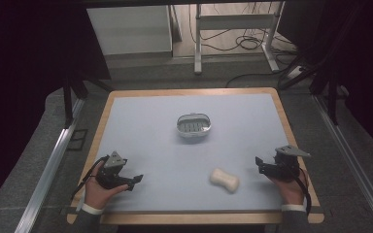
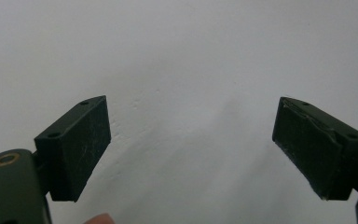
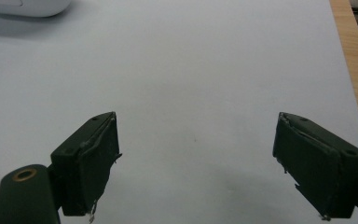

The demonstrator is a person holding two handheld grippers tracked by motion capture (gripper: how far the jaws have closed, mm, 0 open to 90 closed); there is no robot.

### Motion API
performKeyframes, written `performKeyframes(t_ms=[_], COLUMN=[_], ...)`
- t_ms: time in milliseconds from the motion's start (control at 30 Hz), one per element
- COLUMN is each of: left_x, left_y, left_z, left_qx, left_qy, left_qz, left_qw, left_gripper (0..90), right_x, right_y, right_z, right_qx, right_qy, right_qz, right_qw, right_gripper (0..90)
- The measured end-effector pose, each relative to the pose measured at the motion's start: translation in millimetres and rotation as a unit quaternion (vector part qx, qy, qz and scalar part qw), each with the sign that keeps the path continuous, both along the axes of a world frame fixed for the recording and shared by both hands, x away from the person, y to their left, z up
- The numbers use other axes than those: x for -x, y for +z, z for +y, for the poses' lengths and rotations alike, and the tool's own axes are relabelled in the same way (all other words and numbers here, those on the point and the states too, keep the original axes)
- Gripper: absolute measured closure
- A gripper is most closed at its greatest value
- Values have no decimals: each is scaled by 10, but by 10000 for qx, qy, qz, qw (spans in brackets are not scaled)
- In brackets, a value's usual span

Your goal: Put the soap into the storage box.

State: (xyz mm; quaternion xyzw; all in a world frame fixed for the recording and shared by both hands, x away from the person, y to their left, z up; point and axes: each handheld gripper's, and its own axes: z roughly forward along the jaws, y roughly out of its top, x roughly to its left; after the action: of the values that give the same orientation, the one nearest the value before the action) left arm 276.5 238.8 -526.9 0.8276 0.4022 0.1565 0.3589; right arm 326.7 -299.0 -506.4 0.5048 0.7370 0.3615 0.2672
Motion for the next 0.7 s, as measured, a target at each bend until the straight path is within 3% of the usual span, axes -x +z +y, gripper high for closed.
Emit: performKeyframes(t_ms=[267, 600, 700], left_x=[0, -4, 0], left_y=[-2, -8, 3], left_z=[-4, -16, -3], left_qx=[11, 41, 57], left_qy=[-12, -28, -22], left_qz=[3, 31, 13], left_qw=[10000, 10000, 10000], left_gripper=[118, 117, 117], right_x=[11, 17, 3], right_y=[23, 67, 101], right_z=[-6, 37, 49], right_qx=[-159, 47, -1], right_qy=[77, 289, 352], right_qz=[78, 106, 95], right_qw=[9998, 9995, 9993], right_gripper=[180, 190, 190])
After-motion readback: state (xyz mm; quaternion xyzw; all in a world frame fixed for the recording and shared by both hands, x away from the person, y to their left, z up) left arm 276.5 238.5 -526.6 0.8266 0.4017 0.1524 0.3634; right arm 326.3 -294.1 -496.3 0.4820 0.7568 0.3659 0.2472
